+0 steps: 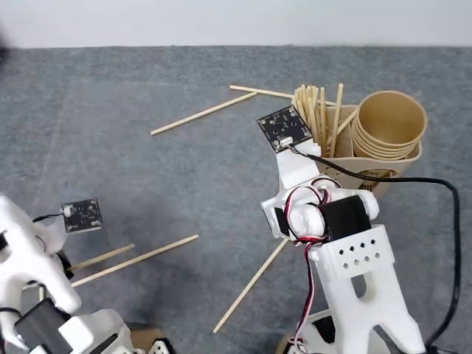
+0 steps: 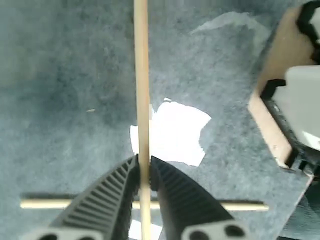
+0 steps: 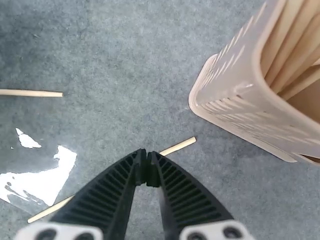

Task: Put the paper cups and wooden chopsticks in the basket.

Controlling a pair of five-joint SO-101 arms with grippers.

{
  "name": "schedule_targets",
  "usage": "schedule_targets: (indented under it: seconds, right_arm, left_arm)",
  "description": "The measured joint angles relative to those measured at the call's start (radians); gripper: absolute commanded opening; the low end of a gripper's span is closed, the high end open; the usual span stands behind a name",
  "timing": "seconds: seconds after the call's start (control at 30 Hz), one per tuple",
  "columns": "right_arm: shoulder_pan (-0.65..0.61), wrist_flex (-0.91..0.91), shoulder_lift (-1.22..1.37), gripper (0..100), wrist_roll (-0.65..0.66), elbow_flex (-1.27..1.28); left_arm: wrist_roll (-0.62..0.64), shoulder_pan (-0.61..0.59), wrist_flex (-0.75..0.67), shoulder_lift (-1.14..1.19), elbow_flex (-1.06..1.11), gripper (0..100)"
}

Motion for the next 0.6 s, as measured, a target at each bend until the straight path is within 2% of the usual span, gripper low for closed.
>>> schedule_targets:
  seconds: [0.2,0.47,0.6]
  right_arm:
    - [0.0,0.0,0.0,0.9,0.0,0.0]
    - [0.0,0.068,0.0,0.9,0.0,0.0]
    - [0.0,0.071,-0.002,0.9,0.0,0.052]
  left_arm:
    - [0.034,0.08,0.1,0.0,-0.109,1]
    - [0.241,0.279,0.109,-0.009,-0.242,1]
    - [0.361,0.391,0.106,-0.097,-0.262,1]
